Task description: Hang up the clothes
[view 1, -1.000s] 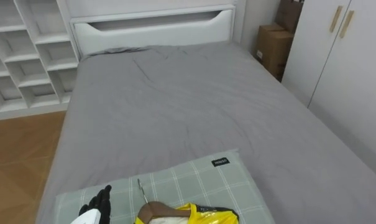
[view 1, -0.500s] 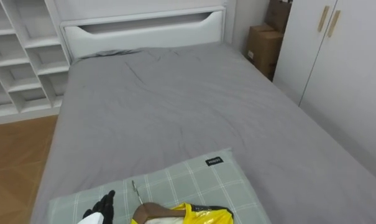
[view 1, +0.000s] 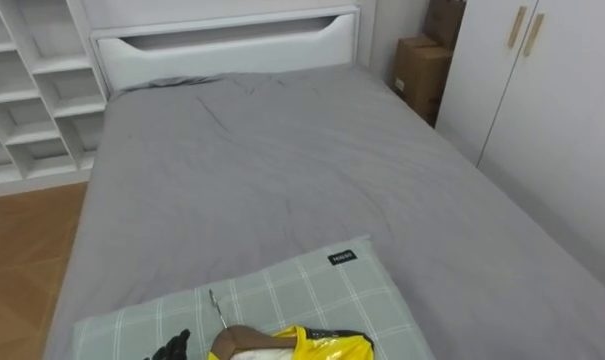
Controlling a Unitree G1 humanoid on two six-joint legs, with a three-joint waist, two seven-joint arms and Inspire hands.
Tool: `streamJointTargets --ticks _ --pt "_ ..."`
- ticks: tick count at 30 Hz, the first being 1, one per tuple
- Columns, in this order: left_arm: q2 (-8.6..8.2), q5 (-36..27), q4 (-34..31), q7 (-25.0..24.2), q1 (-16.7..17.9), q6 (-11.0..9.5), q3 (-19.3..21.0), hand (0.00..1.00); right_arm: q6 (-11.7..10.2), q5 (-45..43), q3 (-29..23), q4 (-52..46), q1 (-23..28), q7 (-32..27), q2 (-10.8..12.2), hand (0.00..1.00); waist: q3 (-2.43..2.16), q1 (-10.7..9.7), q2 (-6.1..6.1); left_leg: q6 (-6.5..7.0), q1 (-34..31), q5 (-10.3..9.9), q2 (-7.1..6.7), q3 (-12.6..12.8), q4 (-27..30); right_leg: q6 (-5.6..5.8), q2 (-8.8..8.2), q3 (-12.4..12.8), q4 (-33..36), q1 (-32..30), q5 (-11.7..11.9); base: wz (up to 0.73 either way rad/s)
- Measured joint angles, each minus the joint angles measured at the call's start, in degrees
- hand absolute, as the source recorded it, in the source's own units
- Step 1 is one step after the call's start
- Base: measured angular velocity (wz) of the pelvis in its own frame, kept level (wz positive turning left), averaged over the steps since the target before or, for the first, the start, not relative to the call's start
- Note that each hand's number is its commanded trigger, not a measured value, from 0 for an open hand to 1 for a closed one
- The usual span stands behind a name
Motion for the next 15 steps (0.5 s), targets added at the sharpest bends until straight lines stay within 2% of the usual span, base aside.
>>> streamJointTargets --ticks 9,15 --pt "0.84 -0.12 3.07 1.04 -0.49 0.1 0.04 0.0 -0.05 -0.01 0.03 0.07 -0.2 -0.49 -0.21 0.0 -0.29 -0.87 -0.34 0.0 -1.33 0.0 0.0 -0.03 0.04 0.02 -0.01 -0.01 0.15 -1.42 0.01 0.0" --pt "1.01 -0.11 3.24 1.15 -3.45 0.14 -0.02 0.0 0.08 0.02 1.2 0.34 -0.96 -0.37 -1.15 0.0 -0.39 -0.78 0.1 0.16 -2.21 0.09 0.03 0.01 0.02 -0.06 -0.01 0.27 1.33 -3.02 0.53 -0.01"
